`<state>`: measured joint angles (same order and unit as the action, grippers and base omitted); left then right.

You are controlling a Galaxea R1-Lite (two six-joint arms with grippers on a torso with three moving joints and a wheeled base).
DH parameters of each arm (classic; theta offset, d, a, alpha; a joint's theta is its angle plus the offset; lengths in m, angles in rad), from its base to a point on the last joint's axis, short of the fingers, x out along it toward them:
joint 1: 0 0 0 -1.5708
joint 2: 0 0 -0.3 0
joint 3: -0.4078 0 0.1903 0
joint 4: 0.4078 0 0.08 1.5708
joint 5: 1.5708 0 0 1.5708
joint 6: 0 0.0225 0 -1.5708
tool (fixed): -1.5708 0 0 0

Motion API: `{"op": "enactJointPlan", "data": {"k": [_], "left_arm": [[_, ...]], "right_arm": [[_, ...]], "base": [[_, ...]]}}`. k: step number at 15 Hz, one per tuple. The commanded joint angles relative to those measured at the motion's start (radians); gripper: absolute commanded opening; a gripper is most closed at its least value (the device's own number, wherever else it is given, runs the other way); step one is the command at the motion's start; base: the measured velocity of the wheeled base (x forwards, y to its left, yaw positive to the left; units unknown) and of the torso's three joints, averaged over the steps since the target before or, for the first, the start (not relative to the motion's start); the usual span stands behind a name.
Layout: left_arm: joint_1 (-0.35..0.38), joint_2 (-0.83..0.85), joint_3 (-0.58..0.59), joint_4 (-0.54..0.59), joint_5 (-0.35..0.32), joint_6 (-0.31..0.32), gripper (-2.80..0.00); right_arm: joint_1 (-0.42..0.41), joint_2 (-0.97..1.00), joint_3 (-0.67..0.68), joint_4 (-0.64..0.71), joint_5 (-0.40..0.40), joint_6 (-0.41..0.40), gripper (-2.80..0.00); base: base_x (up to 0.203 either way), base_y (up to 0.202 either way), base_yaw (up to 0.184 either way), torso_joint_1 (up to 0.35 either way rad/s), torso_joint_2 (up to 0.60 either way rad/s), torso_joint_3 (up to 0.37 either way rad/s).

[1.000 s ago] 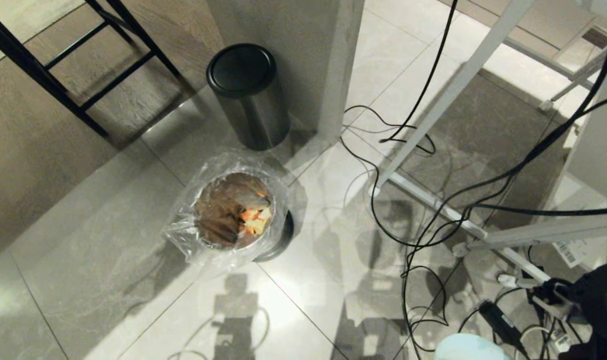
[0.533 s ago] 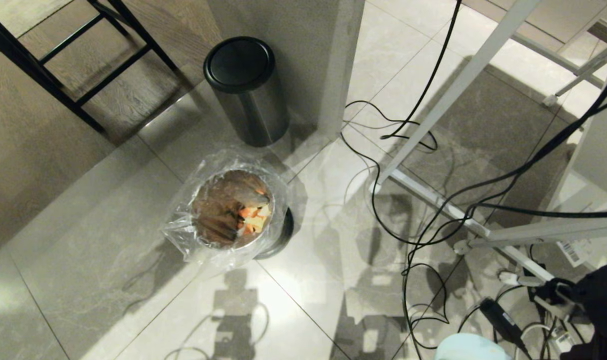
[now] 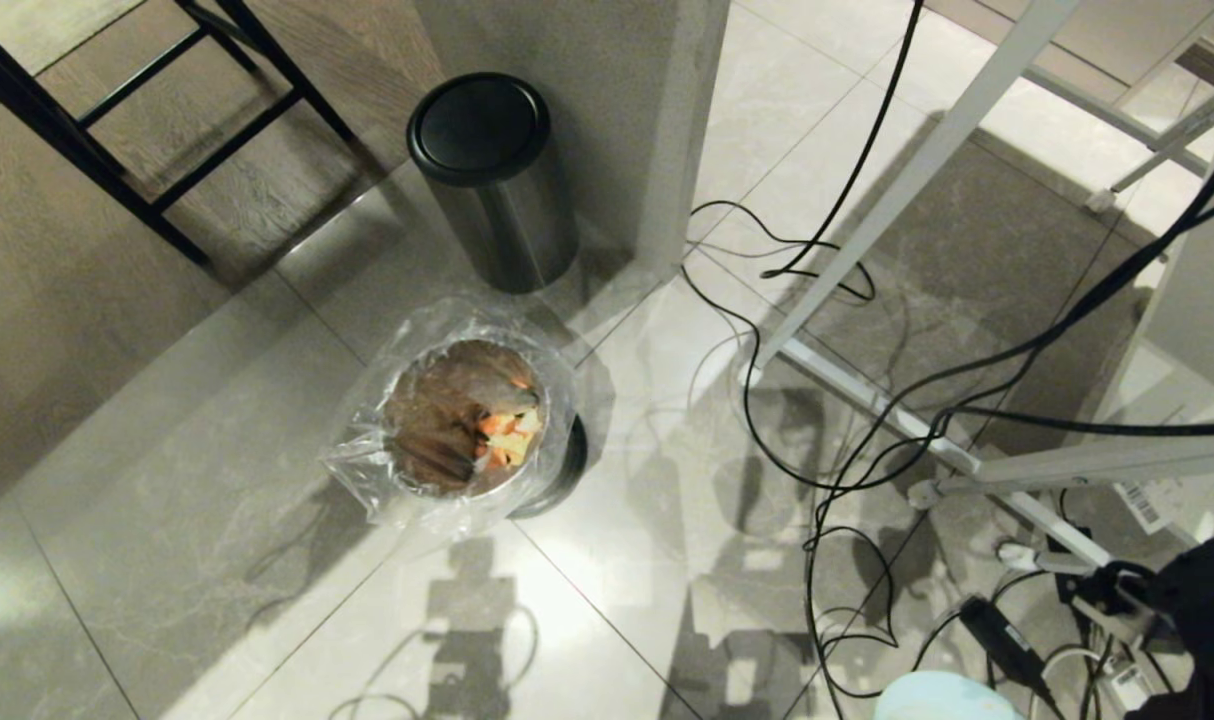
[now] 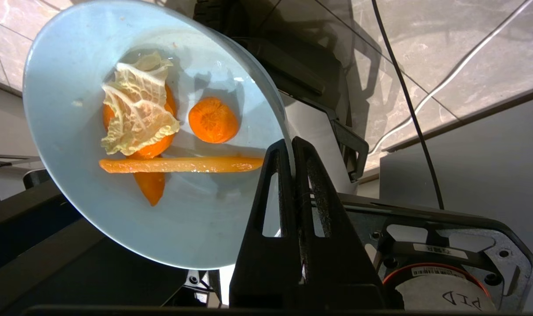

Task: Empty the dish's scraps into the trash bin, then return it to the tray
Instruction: Move the bowl over the trash can

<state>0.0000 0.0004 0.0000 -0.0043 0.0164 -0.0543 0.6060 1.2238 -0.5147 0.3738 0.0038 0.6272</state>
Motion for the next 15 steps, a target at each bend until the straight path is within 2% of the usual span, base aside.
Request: {"op": "enactJointPlan", "data": {"k": [1,8,13,15], "left_arm": [[0.000,0.001,0.000,0.000,0.000,-0.001,-2.80],[0.000,0.001,0.000,0.000,0.000,-0.001,-2.80],[0.000,0.001,0.000,0.000,0.000,-0.001,-2.80],[0.000,0.001,0.000,0.000,0.000,-0.001,-2.80]], "right_arm": [[0.001,-0.001,0.001,0.002,0.001,0.003,-2.80],[0.001,-0.001,0.015,-0.003,0.001,0.003,-2.80],[0.001,-0.007,0.015,-0.003,0.001,0.003,-2.80],[0.001,-0.007,0.015,-0.003,0.001,0.003,-2.80]], "base": [[0.000,0.000,0.000,0.000,0.00,0.000],[-0.009,0.000,0.000,0.000,0.00,0.000],[-0.187,0.000,-0.001,0.001,0.00,0.002],[-0.063,0.000,-0.001,0.000,0.00,0.005]]}}
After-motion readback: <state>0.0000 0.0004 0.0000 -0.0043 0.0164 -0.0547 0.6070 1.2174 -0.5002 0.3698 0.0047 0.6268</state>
